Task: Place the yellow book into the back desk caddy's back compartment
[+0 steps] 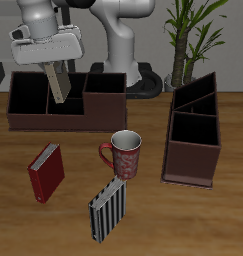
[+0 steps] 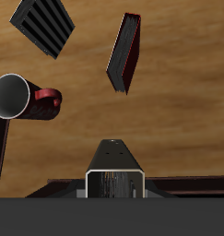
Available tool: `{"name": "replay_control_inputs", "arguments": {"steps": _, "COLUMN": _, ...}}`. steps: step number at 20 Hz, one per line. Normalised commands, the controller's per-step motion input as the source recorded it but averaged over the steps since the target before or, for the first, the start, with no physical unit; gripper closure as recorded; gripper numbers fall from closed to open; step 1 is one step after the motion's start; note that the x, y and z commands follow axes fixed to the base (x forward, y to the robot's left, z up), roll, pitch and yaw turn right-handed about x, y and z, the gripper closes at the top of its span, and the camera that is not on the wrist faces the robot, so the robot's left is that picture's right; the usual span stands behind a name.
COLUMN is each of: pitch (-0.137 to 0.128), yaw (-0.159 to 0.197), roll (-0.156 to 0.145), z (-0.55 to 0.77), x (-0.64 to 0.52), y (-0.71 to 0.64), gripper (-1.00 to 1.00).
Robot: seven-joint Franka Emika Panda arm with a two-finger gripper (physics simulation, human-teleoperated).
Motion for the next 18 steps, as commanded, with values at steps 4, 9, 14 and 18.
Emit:
{"name": "replay_control_inputs", "arguments": {"steps": 4, "pitch": -0.057, "yaw": 0.048, "roll": -0.151, "z": 0.18, "x": -0.14, "y": -0.32, "gripper": 1.0}}
{"name": "replay_control_inputs", "arguments": {"steps": 9, "pitch": -0.017, "yaw": 0.043, "roll": -0.103, "z": 0.15, "x": -0.14, "y": -0.21, "gripper": 1.0}}
{"name": "replay_control_inputs", "arguments": {"steps": 14, "pitch": 0.007, "yaw": -0.023, "roll": -0.025, "z": 0.03, "x": -0.13, "y": 0.01, "gripper": 1.0}}
{"name": "replay_control_inputs", "arguments": {"steps": 18, "pitch": -0.004, "yaw": 0.005, "roll": 0.031, "z": 0.06, "x": -0.22, "y": 0.05, "gripper": 1.0}}
